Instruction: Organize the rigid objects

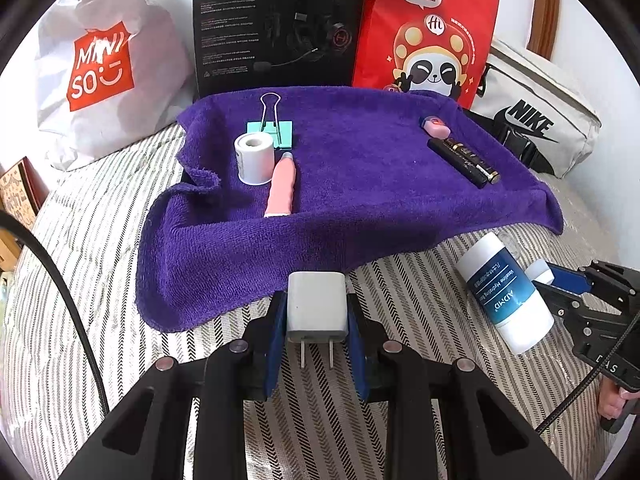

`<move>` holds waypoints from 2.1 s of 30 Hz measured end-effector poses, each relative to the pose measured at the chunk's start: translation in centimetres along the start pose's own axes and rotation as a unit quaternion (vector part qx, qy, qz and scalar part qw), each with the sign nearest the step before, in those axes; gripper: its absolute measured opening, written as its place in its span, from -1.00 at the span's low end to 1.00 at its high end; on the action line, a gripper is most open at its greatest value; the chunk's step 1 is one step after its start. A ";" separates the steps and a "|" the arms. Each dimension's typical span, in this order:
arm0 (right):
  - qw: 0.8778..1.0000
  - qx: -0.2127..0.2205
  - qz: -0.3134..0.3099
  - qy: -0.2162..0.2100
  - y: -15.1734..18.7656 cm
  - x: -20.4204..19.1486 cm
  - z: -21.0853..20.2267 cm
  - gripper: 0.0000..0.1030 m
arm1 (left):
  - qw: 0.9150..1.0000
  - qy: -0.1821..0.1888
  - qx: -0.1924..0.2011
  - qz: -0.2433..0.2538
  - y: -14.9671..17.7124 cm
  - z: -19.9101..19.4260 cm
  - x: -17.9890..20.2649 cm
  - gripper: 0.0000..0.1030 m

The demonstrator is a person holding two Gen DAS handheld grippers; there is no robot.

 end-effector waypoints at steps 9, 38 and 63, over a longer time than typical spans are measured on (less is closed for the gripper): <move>1.000 0.000 -0.002 0.002 0.0 -0.1 0.0 -0.45 | 1.000 -0.012 -0.004 0.009 0.0 0.1 0.2 -0.50; 1.000 0.001 -0.002 0.003 0.0 -0.1 0.0 -0.46 | 1.000 -0.026 -0.007 0.016 -0.1 0.3 0.7 -0.47; 0.998 0.012 0.067 -0.002 -1.4 2.1 -3.9 -0.48 | 1.000 -0.011 0.005 0.006 -0.1 -1.7 2.1 -0.49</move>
Point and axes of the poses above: each gripper's, at about its wrist camera, not at the fingertips, and z roughly the way its jaws point, x to its right, y to its underside, the point moved 1 cm from there along z, roughly the way its jaws point, and after that the axes turned 14 degrees about y, right-handed, at the moved point
